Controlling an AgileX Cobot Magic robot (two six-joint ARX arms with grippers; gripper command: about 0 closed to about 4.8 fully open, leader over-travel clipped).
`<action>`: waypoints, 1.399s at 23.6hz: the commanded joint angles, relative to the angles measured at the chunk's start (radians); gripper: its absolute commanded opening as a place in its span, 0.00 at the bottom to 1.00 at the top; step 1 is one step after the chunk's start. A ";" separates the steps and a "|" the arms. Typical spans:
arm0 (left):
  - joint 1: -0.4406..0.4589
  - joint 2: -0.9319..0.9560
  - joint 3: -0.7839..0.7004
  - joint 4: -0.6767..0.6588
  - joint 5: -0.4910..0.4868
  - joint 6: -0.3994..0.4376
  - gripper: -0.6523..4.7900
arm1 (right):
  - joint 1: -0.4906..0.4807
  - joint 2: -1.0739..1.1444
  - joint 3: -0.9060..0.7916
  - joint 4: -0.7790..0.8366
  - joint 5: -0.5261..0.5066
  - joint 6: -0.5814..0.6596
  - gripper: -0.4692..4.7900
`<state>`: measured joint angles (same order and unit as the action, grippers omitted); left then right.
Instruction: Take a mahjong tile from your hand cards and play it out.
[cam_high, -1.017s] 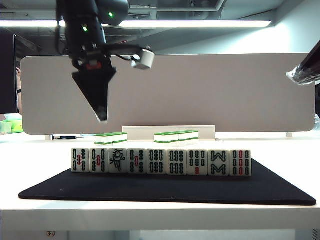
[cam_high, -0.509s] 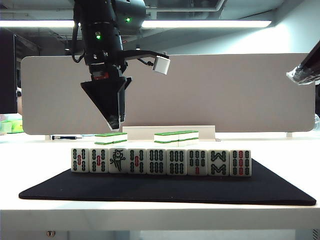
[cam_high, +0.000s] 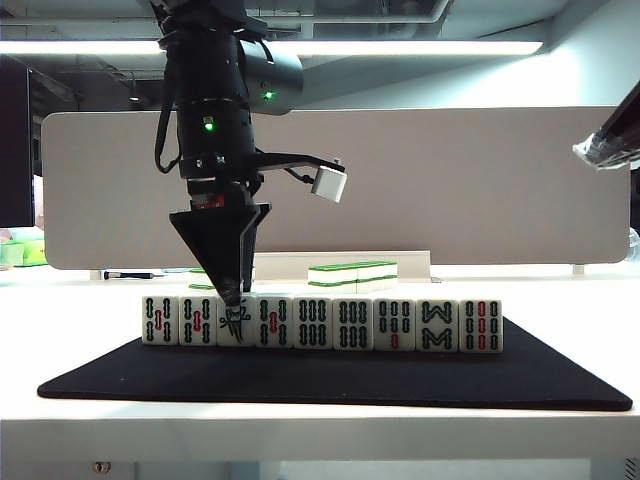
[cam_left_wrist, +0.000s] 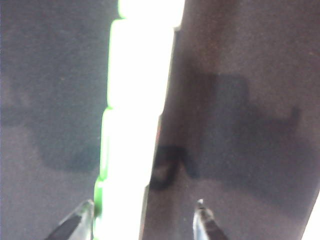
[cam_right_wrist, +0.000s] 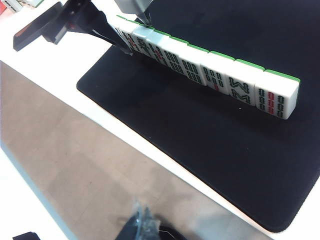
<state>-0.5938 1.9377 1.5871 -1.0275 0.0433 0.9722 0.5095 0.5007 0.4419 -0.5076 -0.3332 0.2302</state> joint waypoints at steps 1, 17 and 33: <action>-0.003 0.001 0.004 0.044 0.010 0.004 0.61 | 0.000 -0.001 0.003 0.010 0.002 -0.003 0.09; 0.001 0.001 0.004 0.060 0.002 -0.003 0.61 | 0.000 0.000 0.003 0.010 0.002 -0.003 0.09; 0.022 0.042 0.002 0.065 0.028 -0.003 0.34 | 0.000 -0.001 0.003 0.010 0.002 -0.003 0.09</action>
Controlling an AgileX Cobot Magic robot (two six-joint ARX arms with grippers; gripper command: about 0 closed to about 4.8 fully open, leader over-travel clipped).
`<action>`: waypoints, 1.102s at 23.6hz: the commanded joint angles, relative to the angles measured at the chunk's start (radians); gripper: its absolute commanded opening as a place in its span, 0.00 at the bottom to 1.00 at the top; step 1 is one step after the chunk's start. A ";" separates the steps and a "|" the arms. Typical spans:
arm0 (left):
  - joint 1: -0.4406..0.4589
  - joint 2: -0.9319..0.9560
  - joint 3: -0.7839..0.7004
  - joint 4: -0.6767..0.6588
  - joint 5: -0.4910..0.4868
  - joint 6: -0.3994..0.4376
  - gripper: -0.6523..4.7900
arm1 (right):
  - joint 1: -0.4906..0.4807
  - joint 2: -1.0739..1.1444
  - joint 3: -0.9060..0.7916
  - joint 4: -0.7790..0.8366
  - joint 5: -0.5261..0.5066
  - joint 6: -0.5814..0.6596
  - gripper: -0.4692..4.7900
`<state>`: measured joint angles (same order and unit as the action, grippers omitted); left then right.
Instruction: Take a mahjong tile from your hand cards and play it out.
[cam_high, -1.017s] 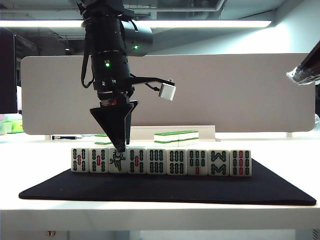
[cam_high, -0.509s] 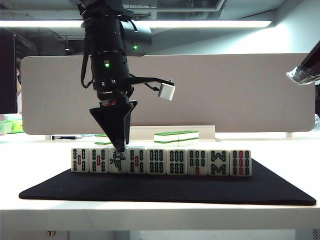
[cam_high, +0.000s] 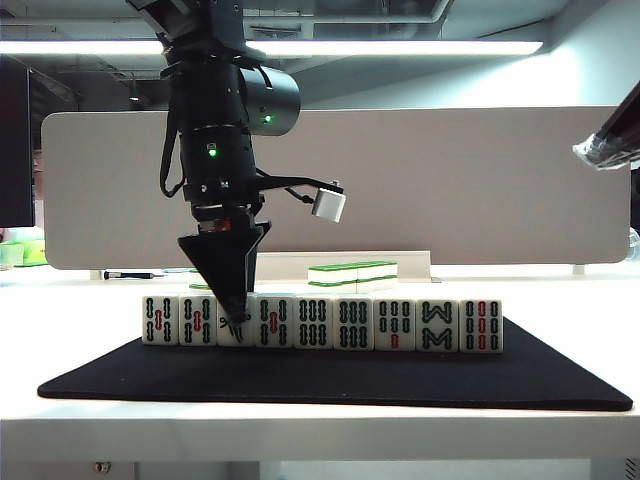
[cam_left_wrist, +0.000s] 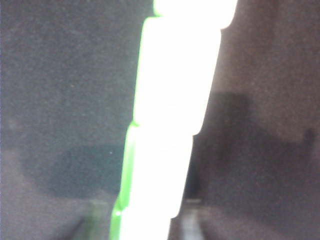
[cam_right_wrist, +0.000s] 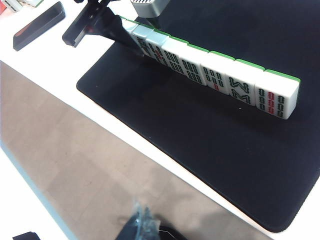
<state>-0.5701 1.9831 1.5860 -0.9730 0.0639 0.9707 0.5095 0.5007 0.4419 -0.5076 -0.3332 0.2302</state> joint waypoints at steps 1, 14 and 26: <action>-0.002 -0.003 0.003 0.010 0.008 -0.001 0.34 | 0.000 0.000 0.003 0.010 0.002 -0.003 0.09; -0.004 -0.005 0.008 0.006 -0.098 -0.002 0.33 | 0.000 0.000 0.003 0.010 0.002 -0.003 0.09; -0.002 -0.005 0.137 0.152 -0.070 -0.171 0.33 | 0.000 -0.001 0.003 0.010 0.002 -0.002 0.09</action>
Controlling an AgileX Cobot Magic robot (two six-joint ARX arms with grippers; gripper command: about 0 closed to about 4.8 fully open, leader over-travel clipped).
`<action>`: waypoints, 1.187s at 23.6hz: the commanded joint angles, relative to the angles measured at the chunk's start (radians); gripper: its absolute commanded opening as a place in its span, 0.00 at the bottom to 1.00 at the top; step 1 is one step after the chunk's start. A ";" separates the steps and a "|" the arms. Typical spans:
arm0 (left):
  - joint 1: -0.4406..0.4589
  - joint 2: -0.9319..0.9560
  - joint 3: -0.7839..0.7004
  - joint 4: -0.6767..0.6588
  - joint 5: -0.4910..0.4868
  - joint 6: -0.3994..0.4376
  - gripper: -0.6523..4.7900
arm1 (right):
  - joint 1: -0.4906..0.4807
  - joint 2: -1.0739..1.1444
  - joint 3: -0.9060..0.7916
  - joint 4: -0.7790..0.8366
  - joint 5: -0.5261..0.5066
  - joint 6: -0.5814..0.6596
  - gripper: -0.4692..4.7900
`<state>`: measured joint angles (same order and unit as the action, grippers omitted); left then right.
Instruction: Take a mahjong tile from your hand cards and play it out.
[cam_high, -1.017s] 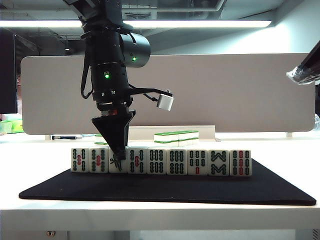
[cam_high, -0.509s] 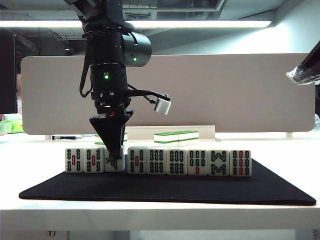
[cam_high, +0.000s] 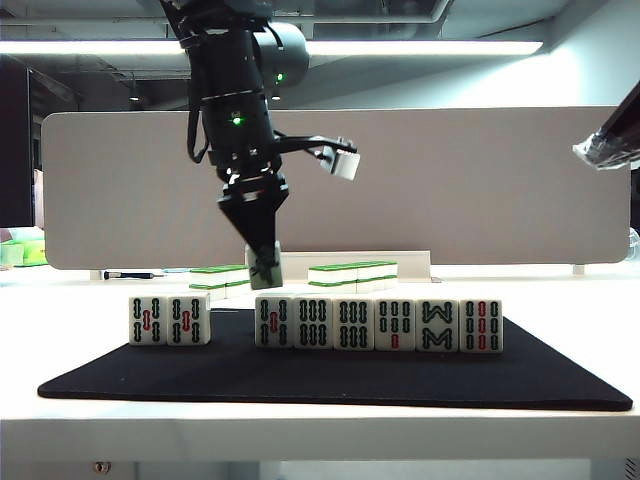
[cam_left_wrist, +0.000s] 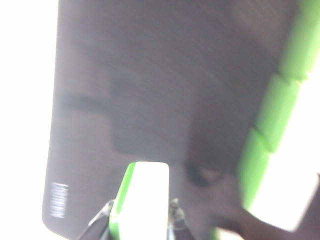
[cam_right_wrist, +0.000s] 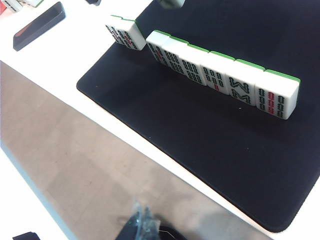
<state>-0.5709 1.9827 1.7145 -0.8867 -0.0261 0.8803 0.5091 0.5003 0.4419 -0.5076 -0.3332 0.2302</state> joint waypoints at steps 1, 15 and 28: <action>-0.001 -0.005 0.010 0.116 0.042 -0.150 0.33 | 0.000 0.000 0.003 0.010 0.002 -0.002 0.09; 0.064 0.023 0.009 0.500 0.433 -0.952 0.32 | 0.000 0.000 0.003 0.010 0.002 -0.002 0.09; 0.183 0.127 0.009 0.469 0.682 -1.299 0.32 | 0.000 -0.001 0.002 0.009 0.021 -0.002 0.09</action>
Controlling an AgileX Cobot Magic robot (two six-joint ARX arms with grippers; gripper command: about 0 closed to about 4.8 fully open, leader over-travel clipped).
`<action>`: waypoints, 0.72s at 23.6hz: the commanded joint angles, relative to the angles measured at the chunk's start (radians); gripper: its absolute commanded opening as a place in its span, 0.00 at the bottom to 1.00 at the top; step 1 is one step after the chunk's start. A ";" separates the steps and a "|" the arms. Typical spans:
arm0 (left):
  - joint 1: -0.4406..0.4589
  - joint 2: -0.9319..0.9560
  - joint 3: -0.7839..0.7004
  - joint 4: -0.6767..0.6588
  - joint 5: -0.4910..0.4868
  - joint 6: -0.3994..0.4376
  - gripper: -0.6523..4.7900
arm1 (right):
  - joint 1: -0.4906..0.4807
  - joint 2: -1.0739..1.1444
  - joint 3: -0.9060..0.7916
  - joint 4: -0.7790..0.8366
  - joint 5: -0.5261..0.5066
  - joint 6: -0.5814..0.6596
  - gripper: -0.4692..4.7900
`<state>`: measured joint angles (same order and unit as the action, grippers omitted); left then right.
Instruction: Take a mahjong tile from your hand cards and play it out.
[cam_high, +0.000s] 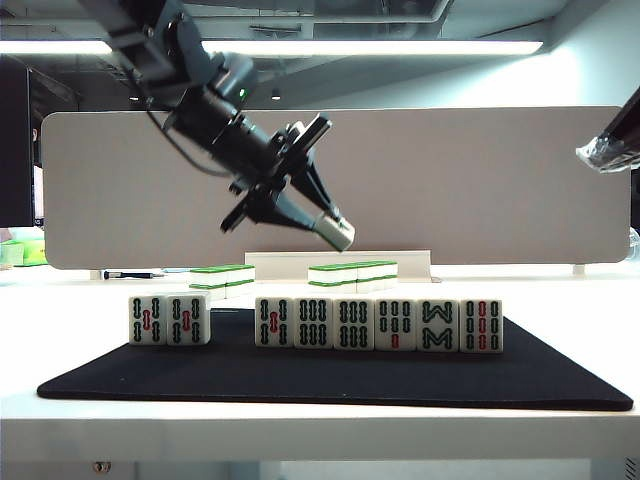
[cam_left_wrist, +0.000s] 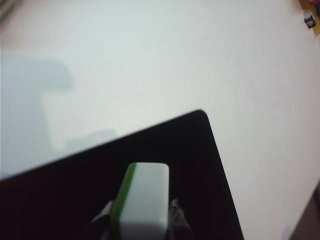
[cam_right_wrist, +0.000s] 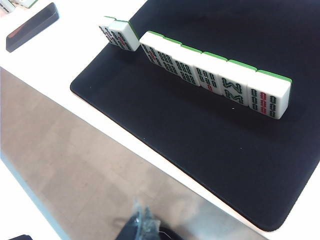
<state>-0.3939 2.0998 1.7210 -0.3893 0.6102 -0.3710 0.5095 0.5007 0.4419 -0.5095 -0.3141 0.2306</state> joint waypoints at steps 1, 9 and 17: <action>0.010 0.016 0.002 -0.038 0.047 -0.050 0.32 | 0.000 -0.001 0.002 0.011 0.002 -0.002 0.09; 0.011 0.065 0.002 -0.101 0.064 -0.048 0.32 | 0.000 -0.001 0.002 0.011 0.005 -0.002 0.09; 0.011 0.079 0.002 -0.110 -0.038 -0.047 0.32 | 0.000 -0.001 0.002 0.011 0.005 -0.002 0.09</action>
<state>-0.3820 2.1841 1.7210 -0.5026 0.6117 -0.4202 0.5091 0.5003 0.4419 -0.5129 -0.3099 0.2306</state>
